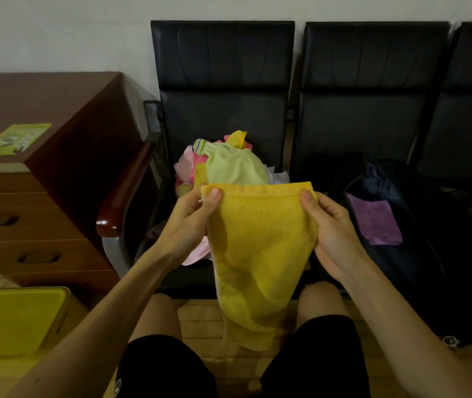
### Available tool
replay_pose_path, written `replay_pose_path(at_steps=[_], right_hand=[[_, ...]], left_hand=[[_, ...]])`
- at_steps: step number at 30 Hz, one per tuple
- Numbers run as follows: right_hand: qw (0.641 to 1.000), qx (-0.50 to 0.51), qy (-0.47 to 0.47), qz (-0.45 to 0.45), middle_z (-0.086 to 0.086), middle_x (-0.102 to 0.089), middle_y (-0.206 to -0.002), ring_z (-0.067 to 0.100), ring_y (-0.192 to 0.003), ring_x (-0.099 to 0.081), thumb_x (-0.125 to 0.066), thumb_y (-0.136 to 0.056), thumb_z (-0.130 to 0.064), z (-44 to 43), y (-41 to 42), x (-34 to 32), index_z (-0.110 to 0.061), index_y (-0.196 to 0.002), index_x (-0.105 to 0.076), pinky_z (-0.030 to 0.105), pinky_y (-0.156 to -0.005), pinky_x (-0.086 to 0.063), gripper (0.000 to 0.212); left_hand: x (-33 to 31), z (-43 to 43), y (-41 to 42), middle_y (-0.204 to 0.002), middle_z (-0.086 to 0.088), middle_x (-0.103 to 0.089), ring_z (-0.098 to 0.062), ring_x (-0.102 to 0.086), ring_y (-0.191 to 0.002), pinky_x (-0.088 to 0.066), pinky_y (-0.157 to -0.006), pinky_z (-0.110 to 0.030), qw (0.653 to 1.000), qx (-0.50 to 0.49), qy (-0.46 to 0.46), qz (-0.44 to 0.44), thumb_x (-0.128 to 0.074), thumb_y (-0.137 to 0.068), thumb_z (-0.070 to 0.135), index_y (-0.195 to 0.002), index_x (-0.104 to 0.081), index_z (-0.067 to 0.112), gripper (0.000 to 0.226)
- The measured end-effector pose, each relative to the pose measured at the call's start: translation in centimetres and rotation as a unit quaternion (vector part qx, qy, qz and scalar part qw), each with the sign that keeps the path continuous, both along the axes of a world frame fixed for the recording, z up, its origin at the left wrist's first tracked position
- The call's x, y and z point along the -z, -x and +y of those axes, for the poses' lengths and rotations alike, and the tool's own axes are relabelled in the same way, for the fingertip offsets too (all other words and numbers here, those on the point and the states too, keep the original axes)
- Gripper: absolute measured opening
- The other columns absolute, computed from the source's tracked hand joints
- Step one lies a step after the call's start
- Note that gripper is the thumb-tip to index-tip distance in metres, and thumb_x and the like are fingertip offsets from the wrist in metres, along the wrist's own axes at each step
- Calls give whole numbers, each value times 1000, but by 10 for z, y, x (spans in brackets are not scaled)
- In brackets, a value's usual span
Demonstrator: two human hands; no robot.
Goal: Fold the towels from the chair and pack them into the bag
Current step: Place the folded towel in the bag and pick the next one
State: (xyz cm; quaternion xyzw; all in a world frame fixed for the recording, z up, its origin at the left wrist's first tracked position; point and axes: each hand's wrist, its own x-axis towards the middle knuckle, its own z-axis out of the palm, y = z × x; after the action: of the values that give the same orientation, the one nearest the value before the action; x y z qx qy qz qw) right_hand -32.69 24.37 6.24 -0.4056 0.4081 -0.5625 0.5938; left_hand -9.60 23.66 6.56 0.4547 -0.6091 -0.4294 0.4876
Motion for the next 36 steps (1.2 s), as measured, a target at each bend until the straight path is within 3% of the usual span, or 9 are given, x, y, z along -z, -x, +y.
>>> replay_pose_path(at_steps=[6,10,11,14,16,19,23,30,36], right_hand=[[997,-7,-68,-23,7,-74,-109,21,-102,-71,-73,-73,-45,0,7,17,-14,-113,-68,30,-76,-58,51],[981,-95,-170,17,11,-75,-101,23,-90,-73,-100,-23,-46,16,2,62,-9,-105,-71,35,-73,-60,95],[973,-128,-185,50,9,-75,-102,23,-93,-72,-101,-33,-41,23,-2,66,-8,-107,-69,35,-78,-58,88],[960,-152,-208,106,-6,-74,-81,9,-80,-69,-77,-81,-10,36,-9,73,-17,-92,-62,22,-72,-52,20],[960,-147,-212,113,-11,-75,-75,1,-71,-69,-65,-91,-8,36,-7,75,-17,-94,-64,16,-63,-51,9],[964,-147,-186,117,2,-76,-101,9,-86,-73,-66,-87,-19,30,-9,66,-13,-101,-70,21,-69,-55,15],[981,-113,-149,55,12,-75,-104,23,-92,-73,-69,-77,-23,20,-7,45,-6,-107,-70,33,-74,-59,35],[980,-174,-94,6,11,-74,-107,24,-95,-72,-62,-84,-21,21,-25,3,-14,-109,-71,32,-72,-59,28],[987,-124,-72,-77,7,-76,-97,19,-83,-74,-61,-80,-23,14,-29,-25,-15,-108,-69,31,-63,-59,30]], left_hand=[[-8,-3,26,-98,-33,-58,-50,-57,-93,-49,-84,-65,999,-13,29,-39,-49,-97,51,-102,-54,-10,61],[-10,-5,37,-107,-28,-64,-41,-65,-99,-56,-85,-55,999,-26,-19,30,-47,-103,37,-108,-59,-4,43],[-9,-7,38,-108,-23,-67,-35,-68,-99,-59,-83,-49,997,-29,-44,57,-46,-103,32,-109,-62,1,35],[-9,-12,30,-98,-2,-74,-19,-73,-91,-60,-70,-30,992,-36,-80,92,-46,-104,28,-112,-63,13,25],[-8,-16,21,-97,1,-74,-15,-73,-87,-59,-69,-26,990,-59,-93,85,-46,-104,30,-115,-62,12,27],[-2,-24,2,-95,-1,-67,-15,-70,-82,-61,-69,-32,985,-142,-96,29,-46,-105,34,-97,-60,21,21],[24,-37,-27,-94,-4,-61,-27,-64,-95,-55,-87,-56,961,-230,-155,-11,-49,-104,34,-89,-57,21,21],[44,-37,-30,-126,-15,-67,-28,-67,-105,-51,-79,-40,899,-99,-356,235,-46,-102,45,-133,-58,11,48],[51,-14,-9,-134,-13,-63,-32,-62,-121,-53,-95,-46,857,12,-339,387,-33,-77,82,-138,-55,18,91]])
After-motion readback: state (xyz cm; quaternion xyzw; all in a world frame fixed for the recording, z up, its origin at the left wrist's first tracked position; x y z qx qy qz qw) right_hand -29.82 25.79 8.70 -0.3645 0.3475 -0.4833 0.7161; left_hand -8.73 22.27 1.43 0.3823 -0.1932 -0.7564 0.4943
